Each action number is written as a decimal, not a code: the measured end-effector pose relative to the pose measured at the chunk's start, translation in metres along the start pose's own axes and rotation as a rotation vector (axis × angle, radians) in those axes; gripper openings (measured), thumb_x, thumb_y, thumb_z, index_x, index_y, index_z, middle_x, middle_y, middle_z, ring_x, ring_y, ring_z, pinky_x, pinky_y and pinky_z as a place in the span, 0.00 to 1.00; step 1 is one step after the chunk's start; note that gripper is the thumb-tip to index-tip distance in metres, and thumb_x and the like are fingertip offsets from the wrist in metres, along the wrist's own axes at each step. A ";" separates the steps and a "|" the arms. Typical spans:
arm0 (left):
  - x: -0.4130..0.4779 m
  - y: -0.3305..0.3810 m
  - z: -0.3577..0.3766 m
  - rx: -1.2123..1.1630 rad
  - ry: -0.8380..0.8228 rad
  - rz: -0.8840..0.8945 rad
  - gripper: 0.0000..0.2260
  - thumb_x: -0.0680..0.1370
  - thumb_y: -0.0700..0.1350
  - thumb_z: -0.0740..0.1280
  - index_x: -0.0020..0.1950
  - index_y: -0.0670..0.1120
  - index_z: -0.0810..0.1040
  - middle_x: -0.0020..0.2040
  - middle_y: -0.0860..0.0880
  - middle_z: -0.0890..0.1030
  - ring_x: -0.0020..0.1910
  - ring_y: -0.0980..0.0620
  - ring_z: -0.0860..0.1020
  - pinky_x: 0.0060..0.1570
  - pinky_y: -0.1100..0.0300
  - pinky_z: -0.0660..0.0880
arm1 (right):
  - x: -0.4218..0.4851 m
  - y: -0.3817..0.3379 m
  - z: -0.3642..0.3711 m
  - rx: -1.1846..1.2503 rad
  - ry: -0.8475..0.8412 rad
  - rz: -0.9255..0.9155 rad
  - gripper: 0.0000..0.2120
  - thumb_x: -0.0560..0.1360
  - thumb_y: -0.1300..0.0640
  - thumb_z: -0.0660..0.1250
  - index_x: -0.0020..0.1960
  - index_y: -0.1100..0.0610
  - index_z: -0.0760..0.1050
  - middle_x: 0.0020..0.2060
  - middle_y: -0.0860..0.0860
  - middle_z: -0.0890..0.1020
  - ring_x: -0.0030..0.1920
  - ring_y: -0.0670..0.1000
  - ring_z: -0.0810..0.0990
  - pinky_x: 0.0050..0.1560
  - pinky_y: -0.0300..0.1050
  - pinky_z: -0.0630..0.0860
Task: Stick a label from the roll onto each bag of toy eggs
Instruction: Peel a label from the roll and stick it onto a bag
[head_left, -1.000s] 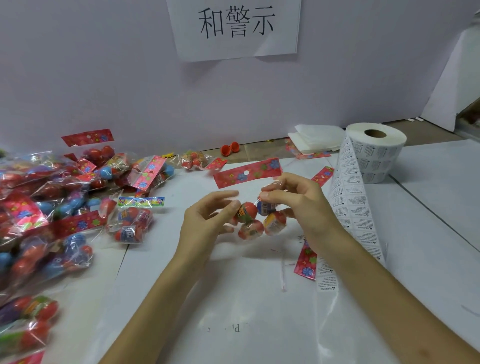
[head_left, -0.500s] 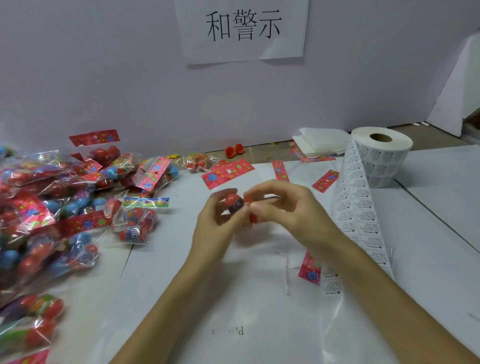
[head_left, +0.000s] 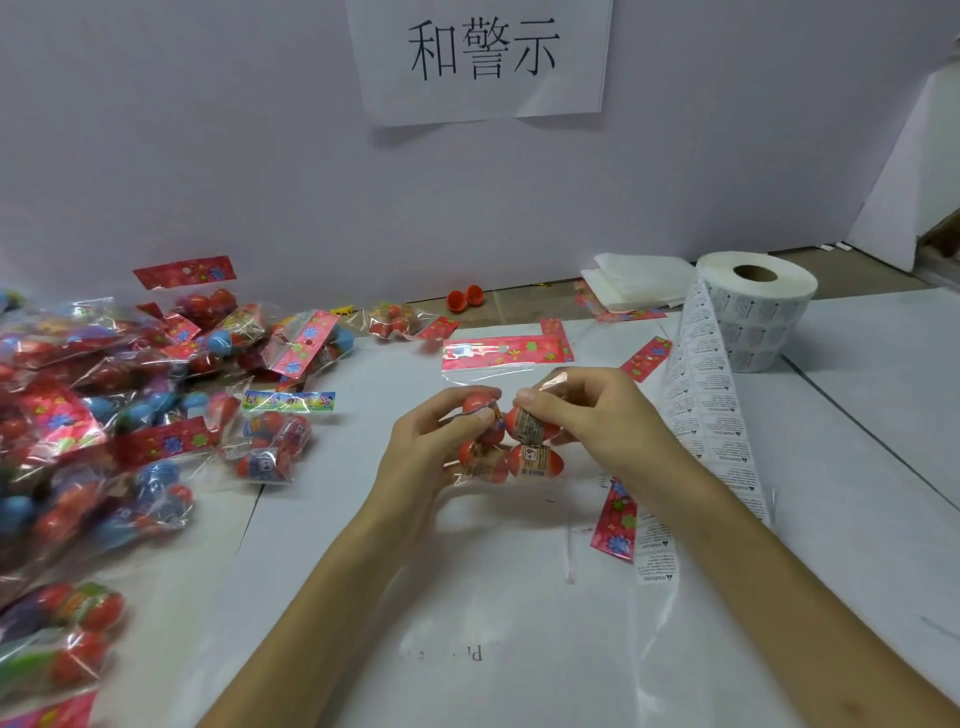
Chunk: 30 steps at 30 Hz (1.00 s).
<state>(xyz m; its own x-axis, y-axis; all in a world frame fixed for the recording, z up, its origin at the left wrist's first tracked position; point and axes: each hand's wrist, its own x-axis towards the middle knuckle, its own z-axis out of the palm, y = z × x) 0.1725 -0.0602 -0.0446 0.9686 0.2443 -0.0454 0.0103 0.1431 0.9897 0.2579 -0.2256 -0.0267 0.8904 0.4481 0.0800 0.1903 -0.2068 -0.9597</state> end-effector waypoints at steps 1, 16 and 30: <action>0.001 -0.001 -0.001 0.007 0.002 -0.005 0.16 0.72 0.51 0.71 0.58 0.50 0.85 0.53 0.43 0.86 0.51 0.44 0.86 0.43 0.56 0.82 | 0.000 0.001 0.000 -0.014 0.009 -0.005 0.07 0.76 0.53 0.74 0.47 0.56 0.85 0.41 0.51 0.86 0.42 0.48 0.85 0.44 0.40 0.82; 0.003 -0.012 -0.008 0.639 0.501 0.200 0.32 0.78 0.52 0.74 0.77 0.54 0.62 0.58 0.48 0.84 0.54 0.48 0.83 0.50 0.56 0.78 | 0.006 -0.014 -0.069 -0.256 0.442 -0.170 0.11 0.78 0.52 0.72 0.59 0.52 0.79 0.59 0.50 0.80 0.58 0.48 0.77 0.50 0.33 0.75; -0.009 -0.007 0.013 0.693 0.331 0.551 0.21 0.78 0.42 0.73 0.67 0.53 0.70 0.62 0.53 0.81 0.57 0.57 0.80 0.58 0.58 0.78 | 0.004 0.003 -0.086 -0.040 0.258 0.164 0.40 0.73 0.59 0.77 0.78 0.45 0.60 0.53 0.50 0.85 0.45 0.49 0.87 0.42 0.46 0.81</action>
<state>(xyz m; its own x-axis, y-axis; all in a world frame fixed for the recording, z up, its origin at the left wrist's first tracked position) 0.1672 -0.0761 -0.0490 0.7624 0.3829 0.5217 -0.1796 -0.6493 0.7390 0.2978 -0.2988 -0.0058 0.9852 0.1714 -0.0044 0.0469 -0.2943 -0.9546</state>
